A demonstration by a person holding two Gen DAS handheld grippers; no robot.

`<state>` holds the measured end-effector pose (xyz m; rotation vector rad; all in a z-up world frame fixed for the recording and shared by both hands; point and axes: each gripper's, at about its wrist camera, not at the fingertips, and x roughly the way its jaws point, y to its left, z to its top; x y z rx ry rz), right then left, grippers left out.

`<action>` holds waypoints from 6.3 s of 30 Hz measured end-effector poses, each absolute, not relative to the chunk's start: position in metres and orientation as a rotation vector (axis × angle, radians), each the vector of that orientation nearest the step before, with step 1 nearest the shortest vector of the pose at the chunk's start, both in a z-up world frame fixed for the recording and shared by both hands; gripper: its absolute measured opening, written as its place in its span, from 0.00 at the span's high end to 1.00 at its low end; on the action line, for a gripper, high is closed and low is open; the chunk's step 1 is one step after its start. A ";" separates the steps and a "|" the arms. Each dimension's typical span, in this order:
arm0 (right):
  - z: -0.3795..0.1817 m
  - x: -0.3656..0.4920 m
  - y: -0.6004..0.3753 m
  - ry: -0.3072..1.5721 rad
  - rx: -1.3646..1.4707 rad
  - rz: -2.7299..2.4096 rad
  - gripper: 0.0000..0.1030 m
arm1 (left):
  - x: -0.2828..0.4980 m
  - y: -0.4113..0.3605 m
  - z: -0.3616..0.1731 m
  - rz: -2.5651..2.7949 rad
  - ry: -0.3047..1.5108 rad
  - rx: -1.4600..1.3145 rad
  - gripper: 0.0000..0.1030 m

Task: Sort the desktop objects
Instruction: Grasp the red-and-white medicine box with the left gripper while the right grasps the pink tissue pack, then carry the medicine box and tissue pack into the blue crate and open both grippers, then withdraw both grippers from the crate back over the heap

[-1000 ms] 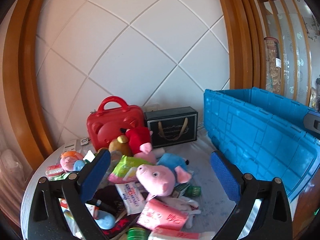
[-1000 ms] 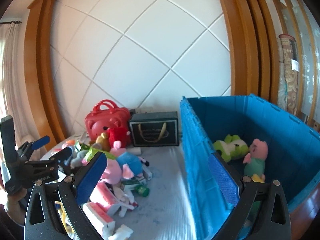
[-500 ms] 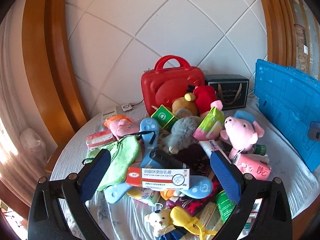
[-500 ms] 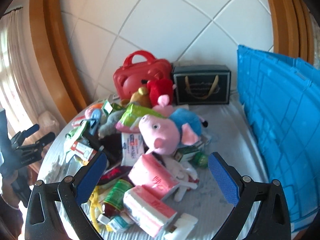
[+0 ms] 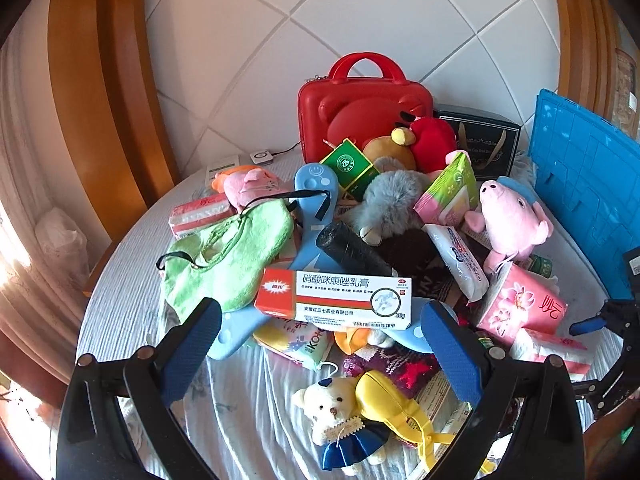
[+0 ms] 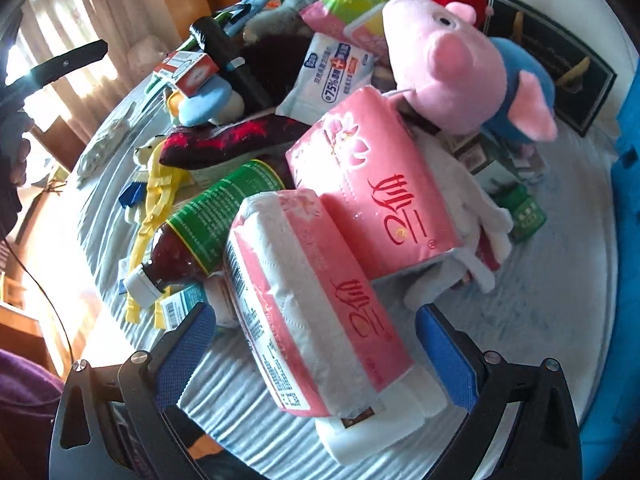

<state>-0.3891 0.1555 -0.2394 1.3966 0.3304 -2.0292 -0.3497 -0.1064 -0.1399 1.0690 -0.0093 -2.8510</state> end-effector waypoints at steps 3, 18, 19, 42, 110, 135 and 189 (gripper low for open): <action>-0.248 -0.400 0.155 0.319 1.404 -1.959 0.02 | -0.361 -0.110 -0.150 -2.809 0.078 1.109 0.02; -0.265 -0.416 0.147 0.358 1.402 -1.793 0.04 | -0.423 -0.130 -0.196 -2.525 0.796 1.144 0.02; -0.267 -0.417 0.148 0.362 1.406 -1.788 0.04 | -0.428 -0.130 -0.200 -2.501 0.812 1.154 0.02; -0.238 -0.403 0.136 0.301 1.383 -1.874 0.52 | -0.402 -0.138 -0.204 -2.721 0.591 1.310 0.67; 0.067 -0.262 0.428 -0.260 0.459 -3.167 0.52 | -0.397 0.271 0.056 -3.924 -0.238 0.838 0.78; 0.065 -0.274 0.568 -0.270 0.368 -3.297 0.07 | -0.408 0.409 0.060 -3.769 -0.232 0.749 0.20; -0.147 -0.374 0.175 0.067 1.134 -2.641 0.00 | -0.338 -0.028 -0.198 -2.968 0.071 1.411 0.20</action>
